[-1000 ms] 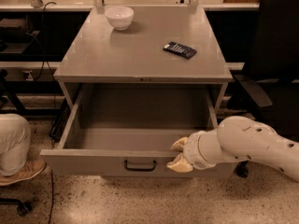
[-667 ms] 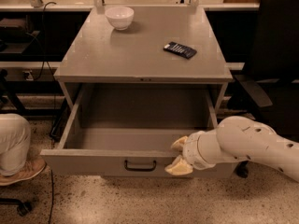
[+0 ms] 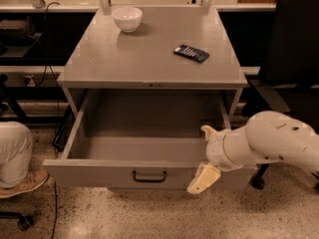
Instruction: Open top drawer
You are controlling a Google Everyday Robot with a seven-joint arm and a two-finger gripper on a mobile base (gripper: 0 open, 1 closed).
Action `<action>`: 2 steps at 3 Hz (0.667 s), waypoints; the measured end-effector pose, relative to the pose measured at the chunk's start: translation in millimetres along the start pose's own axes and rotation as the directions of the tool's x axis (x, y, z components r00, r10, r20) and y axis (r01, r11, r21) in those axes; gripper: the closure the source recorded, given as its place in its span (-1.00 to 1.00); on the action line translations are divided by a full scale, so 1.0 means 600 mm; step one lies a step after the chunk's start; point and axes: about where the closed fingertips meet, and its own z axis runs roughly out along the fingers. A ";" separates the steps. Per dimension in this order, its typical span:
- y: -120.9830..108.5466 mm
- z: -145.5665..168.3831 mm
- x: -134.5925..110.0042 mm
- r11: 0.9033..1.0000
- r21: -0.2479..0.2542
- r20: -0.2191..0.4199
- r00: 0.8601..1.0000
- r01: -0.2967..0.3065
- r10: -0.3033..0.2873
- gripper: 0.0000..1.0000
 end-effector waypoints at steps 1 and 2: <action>-0.045 -0.082 0.026 0.998 0.059 0.004 1.000 -0.010 0.010 -1.00; -0.103 -0.189 0.064 0.984 0.165 0.013 0.998 -0.060 0.059 -1.00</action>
Offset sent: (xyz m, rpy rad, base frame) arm 0.0158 -0.1780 0.1388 0.0126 -0.1853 -0.2591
